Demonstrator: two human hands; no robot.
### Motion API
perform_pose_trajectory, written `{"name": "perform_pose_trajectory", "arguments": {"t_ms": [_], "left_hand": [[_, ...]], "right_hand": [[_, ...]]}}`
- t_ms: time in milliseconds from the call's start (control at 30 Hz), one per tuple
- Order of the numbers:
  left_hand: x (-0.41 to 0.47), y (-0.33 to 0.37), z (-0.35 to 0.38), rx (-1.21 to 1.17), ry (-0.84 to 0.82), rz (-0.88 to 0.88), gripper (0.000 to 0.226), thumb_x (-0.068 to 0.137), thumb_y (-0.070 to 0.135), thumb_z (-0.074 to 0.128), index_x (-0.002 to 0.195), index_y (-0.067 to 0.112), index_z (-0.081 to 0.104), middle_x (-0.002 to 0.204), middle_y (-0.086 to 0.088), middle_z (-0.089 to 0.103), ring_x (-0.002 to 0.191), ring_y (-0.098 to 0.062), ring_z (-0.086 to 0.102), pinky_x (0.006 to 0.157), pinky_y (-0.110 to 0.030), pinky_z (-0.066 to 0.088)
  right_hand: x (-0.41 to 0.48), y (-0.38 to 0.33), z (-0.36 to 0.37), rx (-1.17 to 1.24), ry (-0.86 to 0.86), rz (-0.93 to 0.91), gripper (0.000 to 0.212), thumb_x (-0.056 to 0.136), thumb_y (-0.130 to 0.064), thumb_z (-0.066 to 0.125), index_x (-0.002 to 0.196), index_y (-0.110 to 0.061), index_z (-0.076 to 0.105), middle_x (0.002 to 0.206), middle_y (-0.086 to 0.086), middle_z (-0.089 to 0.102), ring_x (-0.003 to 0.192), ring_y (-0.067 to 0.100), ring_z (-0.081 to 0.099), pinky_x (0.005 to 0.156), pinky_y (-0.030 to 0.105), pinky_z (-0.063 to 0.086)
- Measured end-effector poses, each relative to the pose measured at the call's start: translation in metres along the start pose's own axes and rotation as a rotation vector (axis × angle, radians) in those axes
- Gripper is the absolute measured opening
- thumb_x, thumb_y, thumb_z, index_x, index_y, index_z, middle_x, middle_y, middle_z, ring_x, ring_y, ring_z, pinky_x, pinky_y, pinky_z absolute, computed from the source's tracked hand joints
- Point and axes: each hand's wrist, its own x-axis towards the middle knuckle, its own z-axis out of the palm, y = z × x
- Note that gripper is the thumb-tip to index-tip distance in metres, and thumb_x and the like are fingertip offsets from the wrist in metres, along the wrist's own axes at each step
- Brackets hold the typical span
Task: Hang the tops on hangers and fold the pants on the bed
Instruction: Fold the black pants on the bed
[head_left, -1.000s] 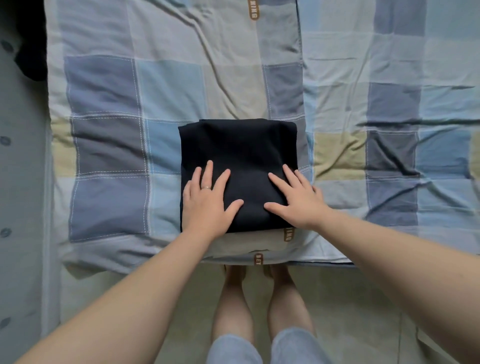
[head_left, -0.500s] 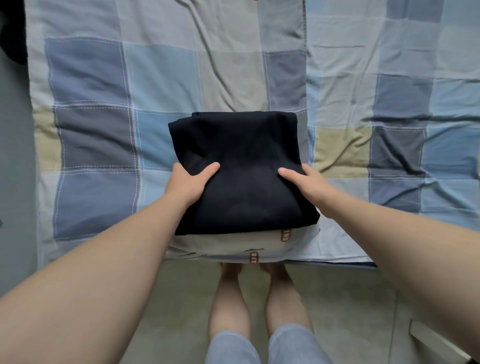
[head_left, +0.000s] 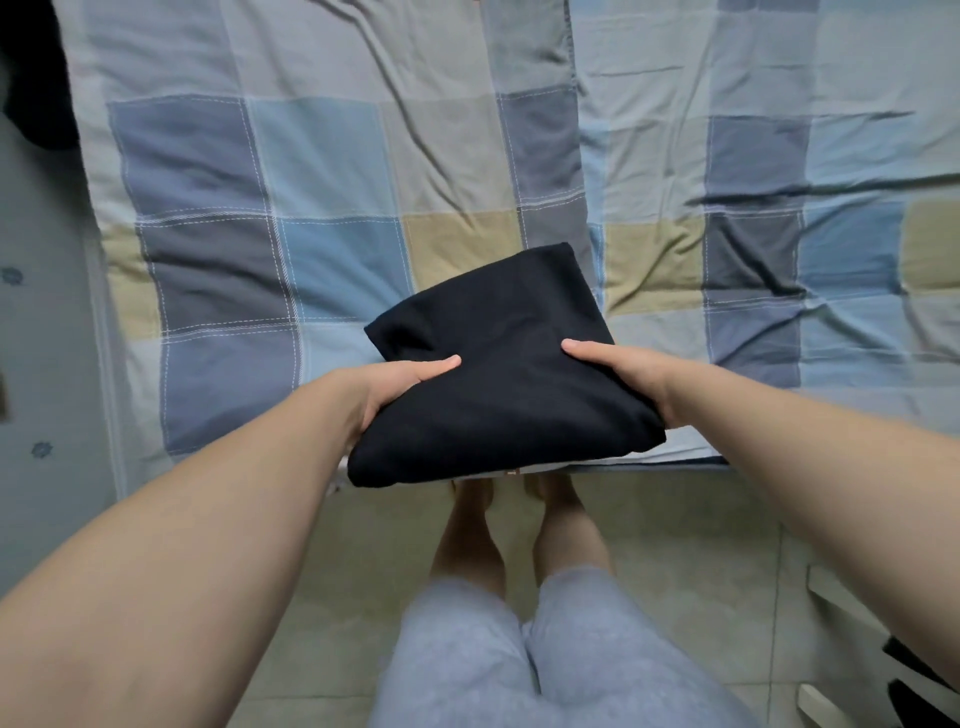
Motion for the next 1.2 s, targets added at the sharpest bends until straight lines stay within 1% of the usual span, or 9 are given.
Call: {"name": "perform_pose_trajectory", "arguments": {"t_ms": [100,200,300,467,667,767,867,1000,1200], "left_hand": [[-0.016,-0.016,0.008,0.087,0.023,-0.024,0.061,0.076,0.070,0.067,0.112,0.021,0.067,0.084,-0.003,0.078,0.072,-0.019,0.075,0.062,-0.027,0.051],[-0.038,-0.038,0.014,0.118,-0.017,-0.012,0.074,0.062,0.070,0.073,0.117,0.019,0.068,0.101,-0.004,0.078,0.087,-0.020,0.076,0.070,-0.029,0.054],[-0.066,-0.062,0.020,0.106,-0.020,0.000,0.067,0.069,0.067,0.077,0.115,0.018,0.070,0.103,-0.002,0.078,0.088,-0.018,0.076,0.063,-0.025,0.057],[-0.096,-0.091,0.041,-0.005,0.039,0.301,0.046,0.085,0.043,0.077,0.124,0.021,0.066,0.115,-0.001,0.076,0.103,-0.019,0.073,0.087,-0.033,0.055],[-0.146,-0.082,0.087,0.014,0.053,0.522,0.054,0.076,0.036,0.083,0.125,0.020,0.066,0.114,0.000,0.076,0.105,-0.020,0.073,0.092,-0.037,0.055],[-0.173,-0.062,0.124,0.061,0.017,0.647,0.058,0.071,0.045,0.084,0.121,0.022,0.067,0.113,0.003,0.076,0.103,-0.017,0.073,0.080,-0.027,0.058],[-0.199,-0.043,0.168,0.154,-0.008,0.750,0.066,0.069,0.050,0.085,0.125,0.022,0.066,0.115,0.003,0.076,0.105,-0.017,0.073,0.087,-0.031,0.056],[-0.231,-0.030,0.241,0.283,-0.076,0.872,0.063,0.066,0.051,0.085,0.119,0.021,0.069,0.112,0.001,0.076,0.102,-0.017,0.074,0.085,-0.031,0.057],[-0.275,-0.057,0.376,0.426,-0.182,1.020,0.035,0.075,0.042,0.085,0.104,0.026,0.074,0.103,0.001,0.078,0.093,-0.017,0.076,0.070,-0.023,0.059]], "right_hand": [[-0.018,0.020,0.010,0.153,-0.025,0.048,0.074,0.059,-0.057,0.085,0.117,-0.012,0.071,0.111,0.012,0.075,0.096,0.029,0.075,0.085,0.037,0.057],[-0.040,0.045,0.026,0.270,-0.033,0.045,0.052,0.072,-0.042,0.079,0.112,-0.010,0.071,0.103,0.012,0.077,0.082,0.027,0.076,0.071,0.033,0.059],[-0.067,0.070,0.041,0.374,-0.004,-0.046,0.038,0.081,-0.031,0.073,0.113,-0.010,0.071,0.103,0.011,0.077,0.081,0.025,0.076,0.072,0.032,0.057],[-0.129,0.107,0.060,0.492,0.036,-0.188,0.037,0.080,-0.022,0.074,0.113,-0.006,0.072,0.106,0.014,0.076,0.085,0.027,0.076,0.062,0.029,0.059],[-0.213,0.141,0.059,0.501,0.193,-0.502,0.031,0.084,-0.002,0.068,0.115,-0.005,0.069,0.103,0.014,0.076,0.087,0.026,0.074,0.066,0.029,0.059],[-0.255,0.159,0.050,0.582,0.258,-0.627,0.040,0.083,0.002,0.067,0.123,-0.006,0.064,0.109,0.014,0.075,0.092,0.026,0.074,0.069,0.031,0.059],[-0.294,0.187,0.038,0.693,0.315,-0.740,0.045,0.083,0.005,0.066,0.126,-0.008,0.061,0.114,0.015,0.073,0.098,0.029,0.072,0.075,0.035,0.060],[-0.345,0.237,0.015,0.837,0.417,-0.866,0.041,0.082,0.007,0.067,0.118,-0.013,0.063,0.104,0.011,0.076,0.088,0.026,0.074,0.067,0.034,0.060],[-0.411,0.349,-0.025,1.003,0.547,-1.001,0.044,0.075,0.003,0.072,0.118,-0.008,0.067,0.104,0.019,0.075,0.088,0.032,0.075,0.067,0.038,0.061]]}}
